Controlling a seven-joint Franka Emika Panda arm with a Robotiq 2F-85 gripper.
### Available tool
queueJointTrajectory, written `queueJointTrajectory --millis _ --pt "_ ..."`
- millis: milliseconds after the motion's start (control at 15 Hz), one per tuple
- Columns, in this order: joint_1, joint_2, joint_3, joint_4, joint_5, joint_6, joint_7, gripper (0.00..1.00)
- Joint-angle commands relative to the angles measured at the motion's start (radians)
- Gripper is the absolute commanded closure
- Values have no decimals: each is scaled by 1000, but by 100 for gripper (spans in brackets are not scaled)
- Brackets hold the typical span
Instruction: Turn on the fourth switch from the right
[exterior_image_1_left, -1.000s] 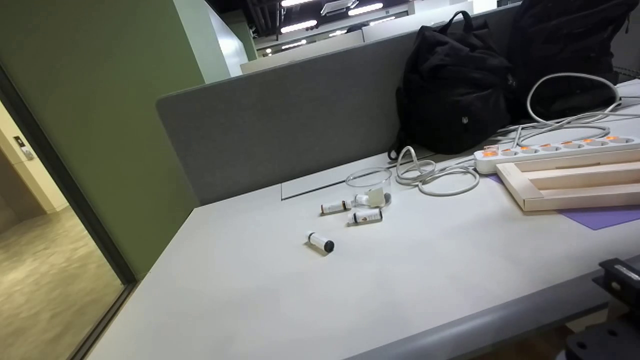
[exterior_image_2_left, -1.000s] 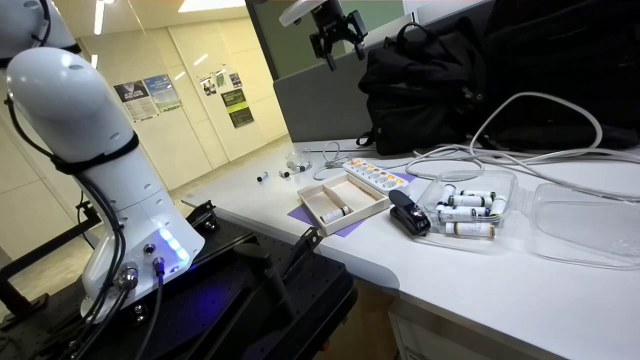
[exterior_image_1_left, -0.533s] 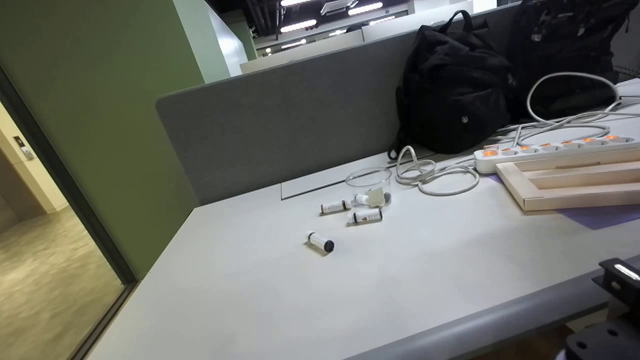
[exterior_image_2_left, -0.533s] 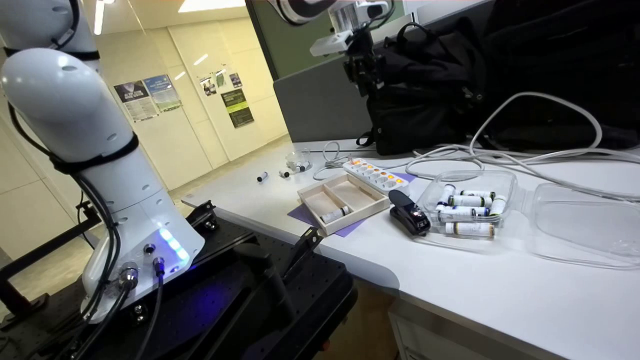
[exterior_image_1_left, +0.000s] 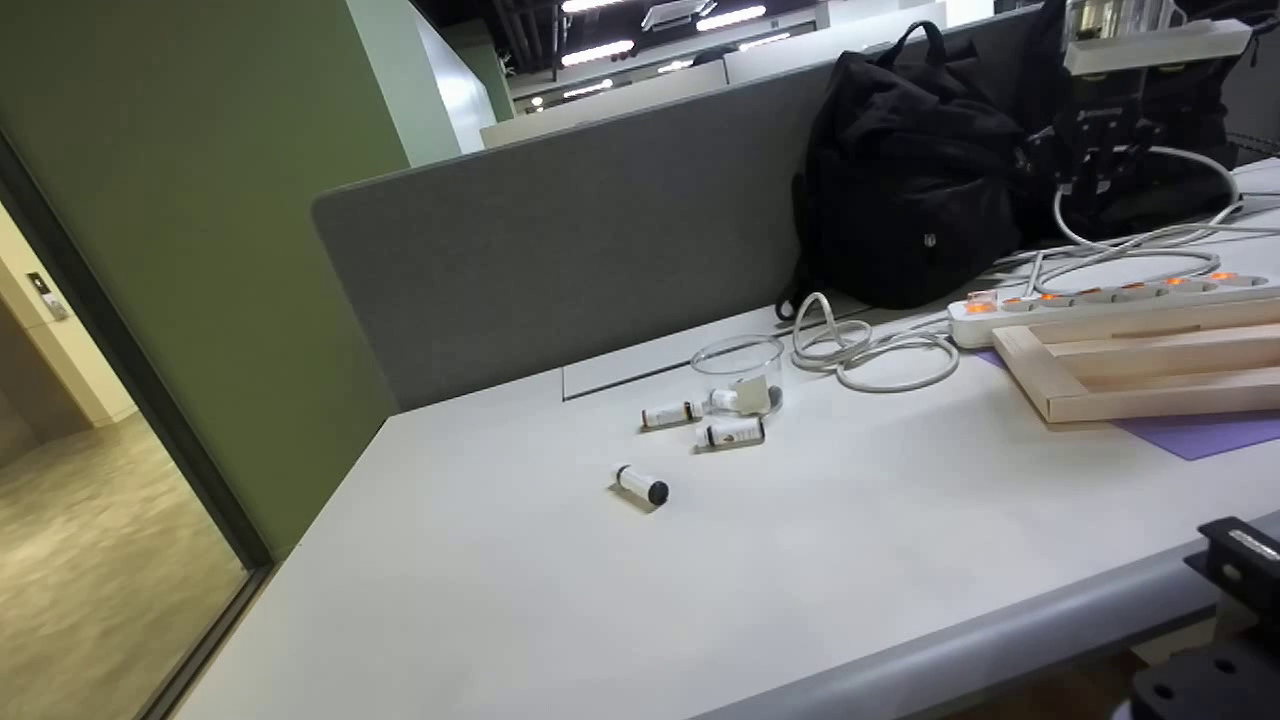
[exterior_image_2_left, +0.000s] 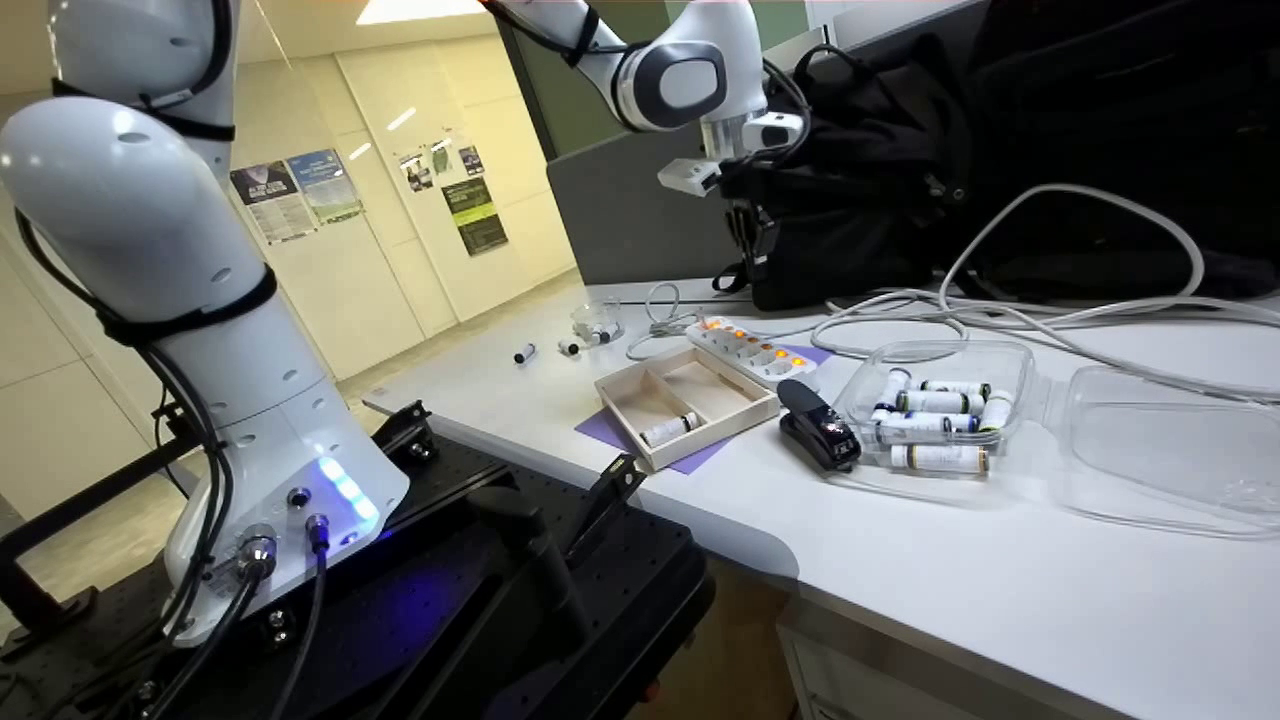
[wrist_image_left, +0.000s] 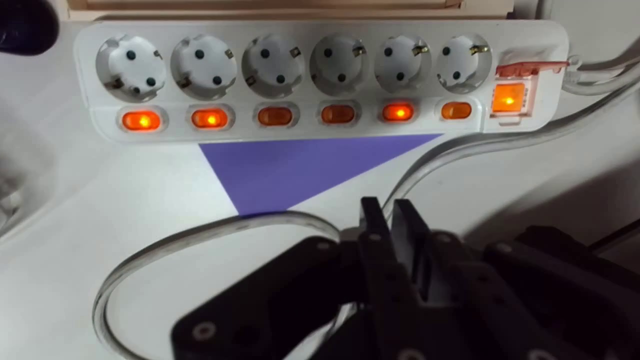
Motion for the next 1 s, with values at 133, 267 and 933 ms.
queueJointTrajectory --millis 133,267,933 --pt "31 53 -20 38 -100 -80 130 100" --pt "49 59 -33 25 -148 -80 154 100" --pt "112 136 -75 30 -297 0 213 100"
